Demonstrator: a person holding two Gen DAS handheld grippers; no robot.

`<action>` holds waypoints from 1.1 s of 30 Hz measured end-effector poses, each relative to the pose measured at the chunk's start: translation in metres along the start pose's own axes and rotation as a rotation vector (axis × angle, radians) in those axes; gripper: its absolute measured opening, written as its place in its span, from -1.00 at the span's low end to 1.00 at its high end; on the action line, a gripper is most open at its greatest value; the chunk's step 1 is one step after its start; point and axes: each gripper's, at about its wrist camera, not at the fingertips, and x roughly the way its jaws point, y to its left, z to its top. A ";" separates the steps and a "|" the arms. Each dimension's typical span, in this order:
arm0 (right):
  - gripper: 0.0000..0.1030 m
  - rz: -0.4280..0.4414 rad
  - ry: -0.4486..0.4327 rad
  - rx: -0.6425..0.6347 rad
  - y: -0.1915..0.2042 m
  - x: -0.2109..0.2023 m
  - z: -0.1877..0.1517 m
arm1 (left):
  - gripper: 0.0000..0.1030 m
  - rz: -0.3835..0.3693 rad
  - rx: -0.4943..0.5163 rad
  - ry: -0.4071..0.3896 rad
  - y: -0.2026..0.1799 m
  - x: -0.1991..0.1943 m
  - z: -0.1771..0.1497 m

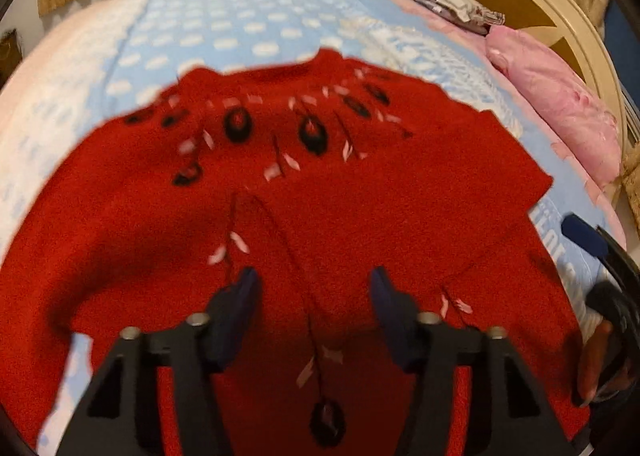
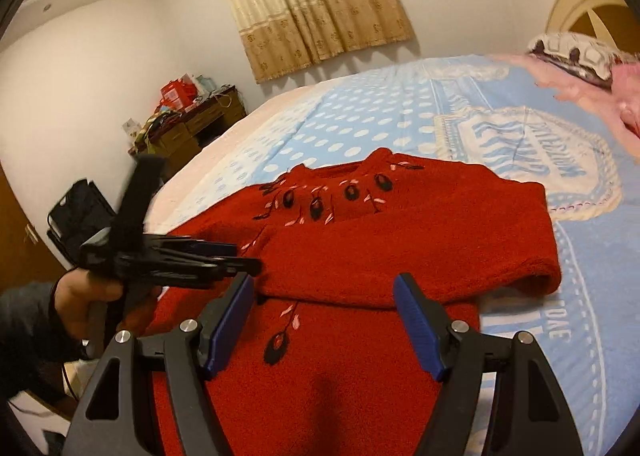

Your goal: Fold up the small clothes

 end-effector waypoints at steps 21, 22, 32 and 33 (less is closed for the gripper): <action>0.52 -0.001 -0.095 0.003 0.001 -0.017 -0.008 | -0.88 -0.018 -0.037 -0.274 0.040 -0.092 -0.008; 0.52 -0.002 -0.093 0.002 0.001 -0.016 -0.008 | -0.88 -0.011 -0.044 -0.279 0.045 -0.095 -0.012; 0.52 -0.019 -0.063 -0.005 0.003 -0.009 -0.009 | -0.88 0.018 -0.115 -0.251 0.079 -0.075 -0.038; 0.52 -0.022 -0.058 -0.003 0.003 -0.007 -0.009 | -0.88 0.018 -0.120 -0.247 0.080 -0.073 -0.040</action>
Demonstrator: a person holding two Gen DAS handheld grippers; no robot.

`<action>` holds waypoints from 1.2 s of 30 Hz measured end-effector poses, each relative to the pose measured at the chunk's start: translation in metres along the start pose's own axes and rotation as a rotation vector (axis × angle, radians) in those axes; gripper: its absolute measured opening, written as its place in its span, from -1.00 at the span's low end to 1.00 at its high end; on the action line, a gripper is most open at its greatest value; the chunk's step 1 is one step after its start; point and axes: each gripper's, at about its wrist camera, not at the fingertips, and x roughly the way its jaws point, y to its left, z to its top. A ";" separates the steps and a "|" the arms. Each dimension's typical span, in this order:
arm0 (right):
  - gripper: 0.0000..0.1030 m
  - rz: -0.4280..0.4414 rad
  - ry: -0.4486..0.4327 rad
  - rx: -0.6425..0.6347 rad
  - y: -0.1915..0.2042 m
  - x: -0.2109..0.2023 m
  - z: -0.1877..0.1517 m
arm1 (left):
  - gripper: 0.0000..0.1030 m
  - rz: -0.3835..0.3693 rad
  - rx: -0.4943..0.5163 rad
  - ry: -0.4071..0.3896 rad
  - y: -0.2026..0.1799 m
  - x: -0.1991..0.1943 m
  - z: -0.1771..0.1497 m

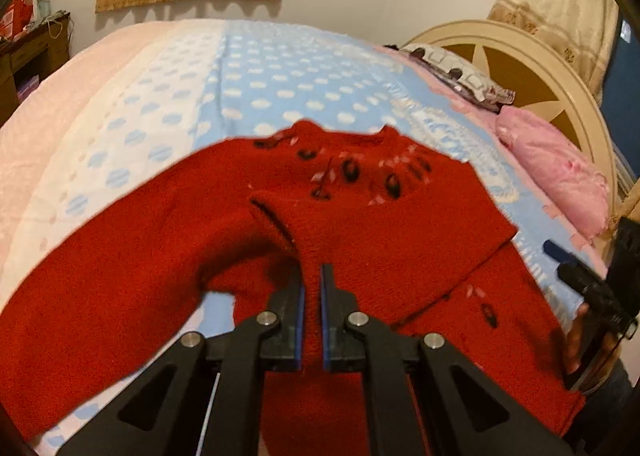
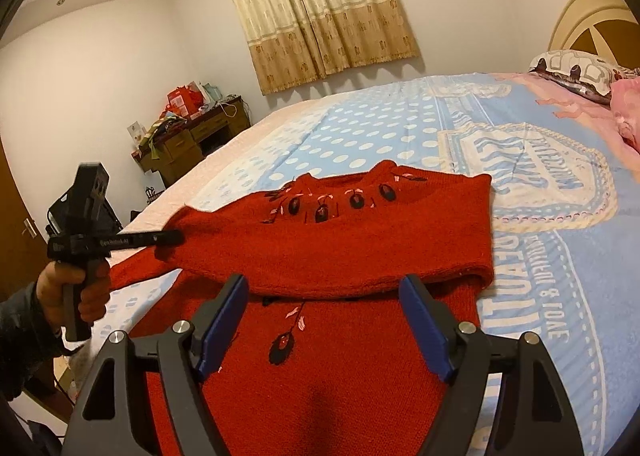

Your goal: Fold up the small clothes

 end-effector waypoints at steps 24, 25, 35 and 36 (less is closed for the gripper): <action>0.54 -0.162 0.226 -0.187 0.025 0.041 0.027 | -0.72 0.001 -0.126 0.015 0.043 0.017 -0.031; 0.54 -0.206 0.241 -0.207 0.024 0.049 0.032 | -0.72 0.005 -0.122 0.015 0.042 0.017 -0.032; 0.54 -0.157 0.412 -0.056 -0.013 0.091 0.021 | -0.72 0.023 -0.113 0.006 0.042 0.017 -0.035; 0.54 -0.126 0.420 -0.066 -0.006 0.090 0.022 | -0.72 0.023 -0.114 0.005 0.043 0.018 -0.035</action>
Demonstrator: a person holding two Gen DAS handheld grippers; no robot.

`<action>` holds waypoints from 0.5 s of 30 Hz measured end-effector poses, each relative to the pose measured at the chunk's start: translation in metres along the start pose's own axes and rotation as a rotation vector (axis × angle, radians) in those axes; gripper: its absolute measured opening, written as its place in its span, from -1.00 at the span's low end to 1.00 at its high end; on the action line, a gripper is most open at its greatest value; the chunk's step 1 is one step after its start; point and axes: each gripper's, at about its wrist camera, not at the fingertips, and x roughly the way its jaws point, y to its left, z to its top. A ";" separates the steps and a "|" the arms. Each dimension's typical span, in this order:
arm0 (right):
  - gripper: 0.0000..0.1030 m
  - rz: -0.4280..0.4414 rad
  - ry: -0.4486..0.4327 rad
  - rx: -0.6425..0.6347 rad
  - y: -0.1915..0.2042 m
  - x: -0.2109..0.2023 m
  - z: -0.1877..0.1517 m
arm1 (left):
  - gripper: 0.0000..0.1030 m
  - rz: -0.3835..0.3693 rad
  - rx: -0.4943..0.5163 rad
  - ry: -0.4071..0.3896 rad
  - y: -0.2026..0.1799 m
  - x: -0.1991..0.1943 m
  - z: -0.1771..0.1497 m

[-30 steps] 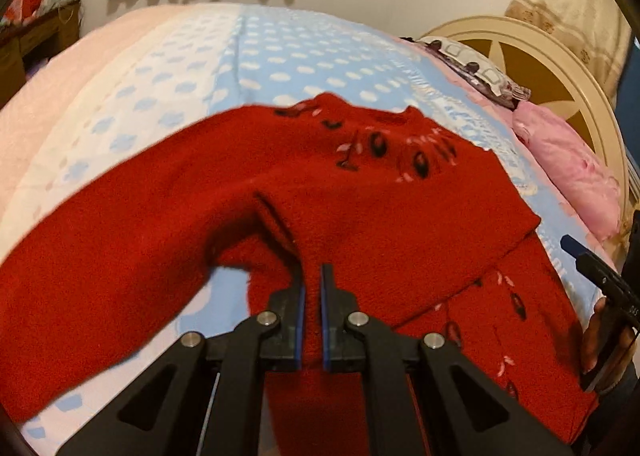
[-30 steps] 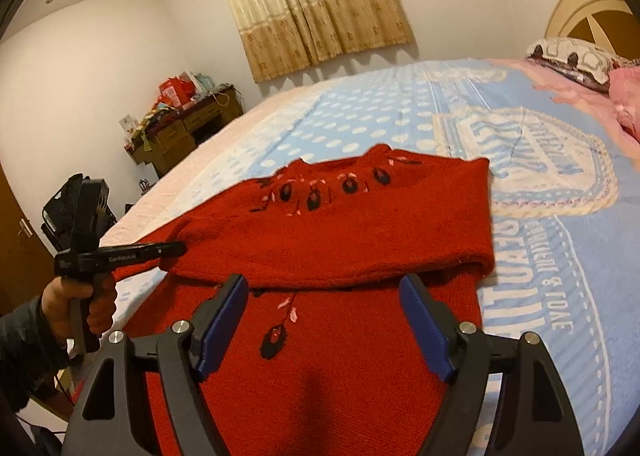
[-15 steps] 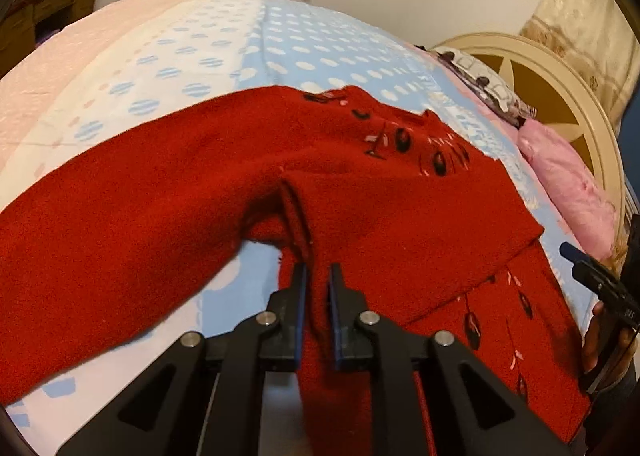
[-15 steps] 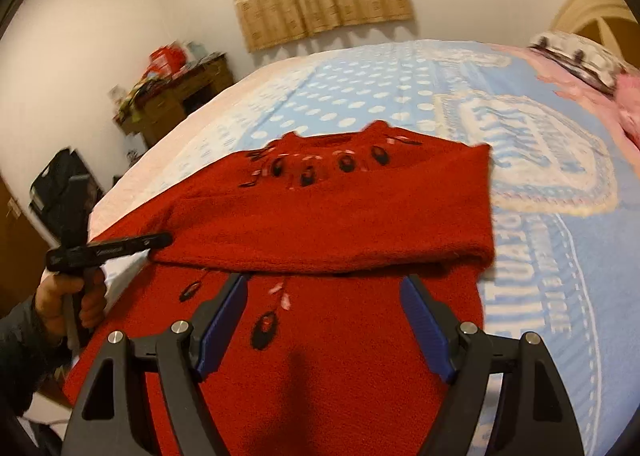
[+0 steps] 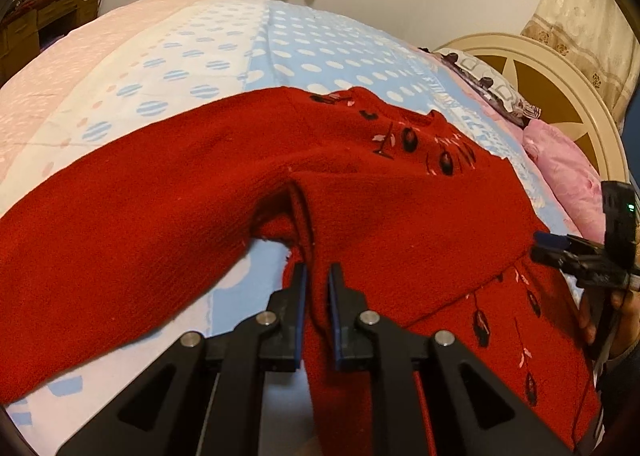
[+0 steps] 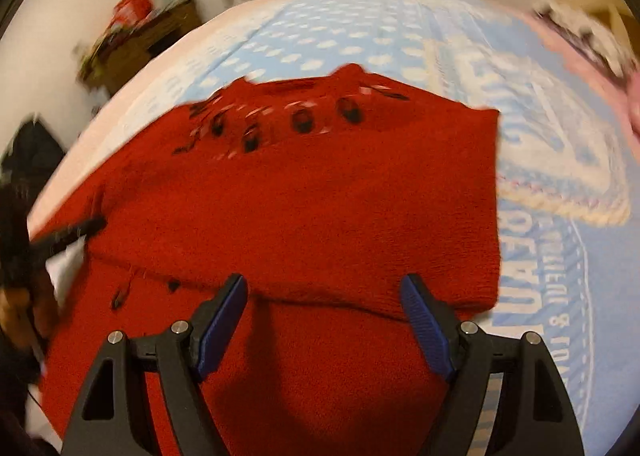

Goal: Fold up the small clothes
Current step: 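Open the left tool and move it to the other sleeve cuff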

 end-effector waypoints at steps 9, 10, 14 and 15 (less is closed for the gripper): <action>0.58 -0.021 0.018 -0.111 0.042 0.020 0.000 | -0.71 0.012 -0.015 -0.004 0.003 -0.003 -0.002; 0.58 -0.021 0.016 -0.126 0.046 0.018 0.000 | -0.71 0.013 -0.019 -0.006 0.004 -0.005 -0.003; 0.58 0.095 -0.012 -0.058 0.044 0.004 -0.003 | -0.23 0.040 -0.037 -0.015 0.008 -0.008 -0.003; 0.58 0.090 -0.017 -0.053 0.045 0.002 -0.004 | -0.21 0.033 -0.043 -0.016 0.009 -0.010 -0.003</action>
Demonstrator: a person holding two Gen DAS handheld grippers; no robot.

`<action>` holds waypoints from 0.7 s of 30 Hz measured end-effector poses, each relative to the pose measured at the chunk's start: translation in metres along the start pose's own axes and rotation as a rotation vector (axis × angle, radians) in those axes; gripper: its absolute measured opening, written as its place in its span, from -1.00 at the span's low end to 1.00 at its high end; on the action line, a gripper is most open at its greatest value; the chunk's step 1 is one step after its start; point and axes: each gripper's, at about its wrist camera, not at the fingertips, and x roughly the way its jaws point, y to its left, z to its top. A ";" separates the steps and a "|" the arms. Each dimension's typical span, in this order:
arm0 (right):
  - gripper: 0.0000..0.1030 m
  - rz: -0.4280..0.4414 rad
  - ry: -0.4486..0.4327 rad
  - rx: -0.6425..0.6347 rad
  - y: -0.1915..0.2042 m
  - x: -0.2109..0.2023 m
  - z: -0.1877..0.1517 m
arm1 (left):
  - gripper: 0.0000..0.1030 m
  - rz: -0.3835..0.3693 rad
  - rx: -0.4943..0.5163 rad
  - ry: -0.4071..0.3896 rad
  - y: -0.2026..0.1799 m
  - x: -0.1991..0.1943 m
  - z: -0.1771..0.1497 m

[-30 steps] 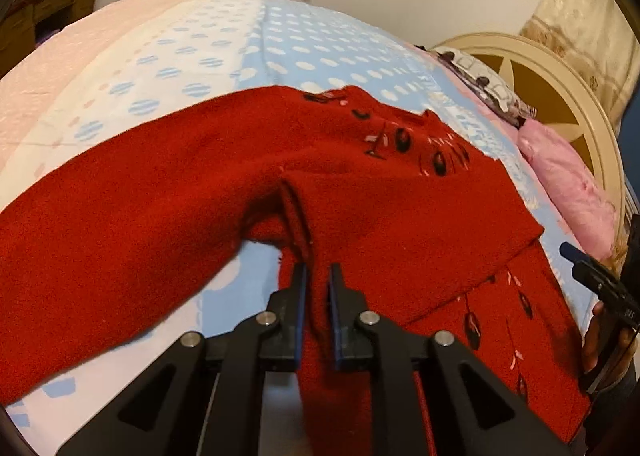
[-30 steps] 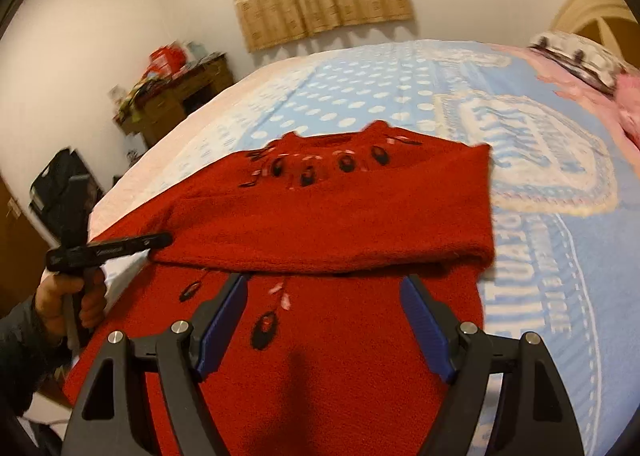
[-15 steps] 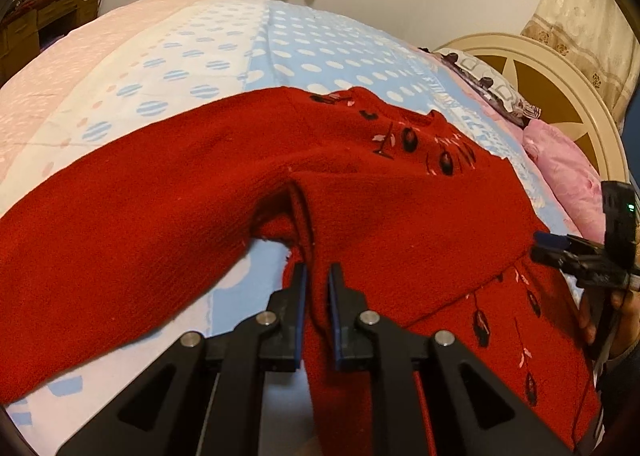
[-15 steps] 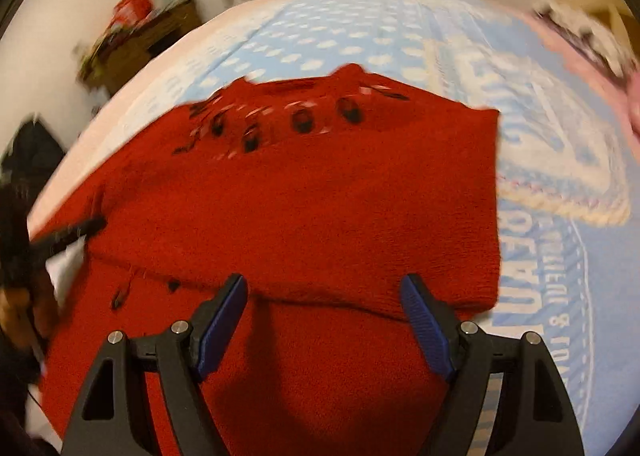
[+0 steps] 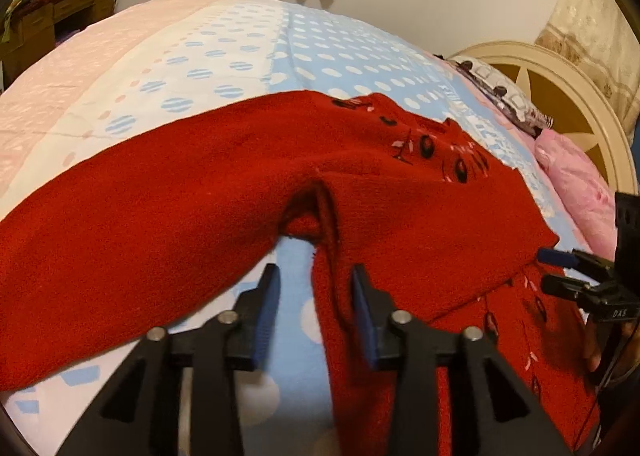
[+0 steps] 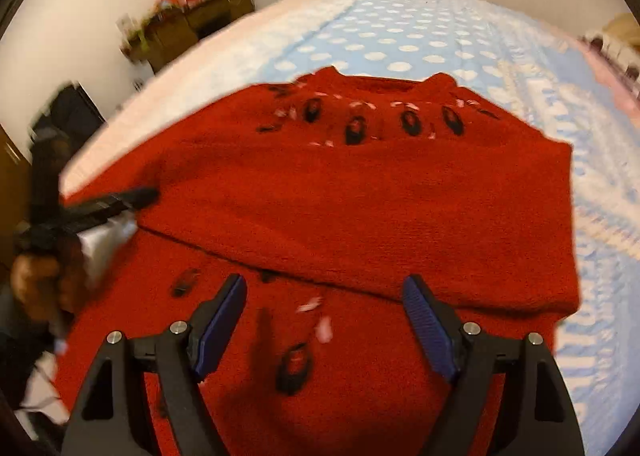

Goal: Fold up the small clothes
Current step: 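Open the left tool and move it to the other sleeve cuff, then grasp the cuff of the other sleeve with the left tool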

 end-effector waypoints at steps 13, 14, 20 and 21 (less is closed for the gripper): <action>0.58 -0.049 -0.018 -0.148 0.045 -0.004 -0.016 | 0.04 0.241 0.038 -0.086 0.047 -0.085 -0.021; 0.58 -0.043 -0.016 -0.162 0.050 -0.004 -0.018 | 0.04 0.268 0.031 -0.095 0.054 -0.093 -0.023; 0.58 -0.036 -0.022 -0.223 0.067 -0.006 -0.030 | 0.25 0.477 -0.029 -0.165 0.109 -0.146 -0.036; 0.58 -0.038 -0.023 -0.230 0.069 -0.006 -0.031 | 0.25 0.503 -0.041 -0.165 0.117 -0.151 -0.037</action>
